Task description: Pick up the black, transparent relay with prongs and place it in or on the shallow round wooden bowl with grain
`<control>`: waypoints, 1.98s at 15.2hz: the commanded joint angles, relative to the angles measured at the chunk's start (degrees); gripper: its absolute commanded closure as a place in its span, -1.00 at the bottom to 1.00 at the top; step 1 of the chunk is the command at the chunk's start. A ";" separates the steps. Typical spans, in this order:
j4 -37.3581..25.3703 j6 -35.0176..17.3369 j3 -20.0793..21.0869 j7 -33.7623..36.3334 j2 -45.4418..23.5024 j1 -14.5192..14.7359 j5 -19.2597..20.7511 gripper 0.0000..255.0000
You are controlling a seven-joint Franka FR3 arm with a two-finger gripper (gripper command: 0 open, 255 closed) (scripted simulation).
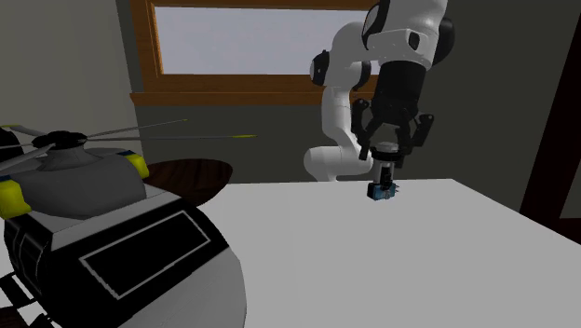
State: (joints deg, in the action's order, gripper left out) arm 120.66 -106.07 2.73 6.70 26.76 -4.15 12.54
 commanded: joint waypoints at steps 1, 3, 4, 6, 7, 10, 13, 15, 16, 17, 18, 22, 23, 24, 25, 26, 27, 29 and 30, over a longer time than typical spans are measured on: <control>0.00 0.00 0.00 0.00 0.00 0.00 0.00 1.00; 0.01 0.00 0.00 0.00 0.00 0.00 0.00 1.00; 0.01 0.00 0.00 0.00 0.00 0.00 0.00 1.00; 0.00 -0.01 0.00 0.00 -0.01 0.00 0.00 1.00; 0.00 0.00 0.00 0.00 0.00 0.00 0.00 1.00; -0.87 0.72 0.01 -0.15 -0.13 0.00 -0.04 1.00; -3.60 2.92 0.08 -0.60 -0.61 -0.01 -0.16 1.00; -5.47 4.39 0.12 -0.89 -0.99 -0.03 -0.23 1.00; -6.43 5.13 0.15 -1.04 -1.20 -0.04 -0.26 1.00; -7.40 5.87 0.17 -1.18 -1.42 -0.05 -0.28 1.00; -8.38 6.61 0.20 -1.33 -1.65 -0.06 -0.31 1.00; -12.46 9.58 0.31 -1.90 -2.70 -0.11 -0.38 1.00; -13.52 10.33 0.34 -2.04 -3.00 -0.13 -0.39 1.00; -14.59 11.08 0.38 -2.18 -3.30 -0.14 -0.40 1.00; -15.68 11.84 0.41 -2.33 -3.62 -0.16 -0.41 1.00; -16.78 12.60 0.45 -2.47 -3.95 -0.18 -0.41 1.00; -17.91 13.37 0.48 -2.61 -4.30 -0.20 -0.41 1.00; -20.21 14.91 0.56 -2.89 -5.03 -0.23 -0.40 1.00; -21.39 15.69 0.60 -3.04 -5.42 -0.25 -0.39 1.00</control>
State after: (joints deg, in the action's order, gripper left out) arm 100.74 -91.28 3.32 3.89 21.89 -4.36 12.13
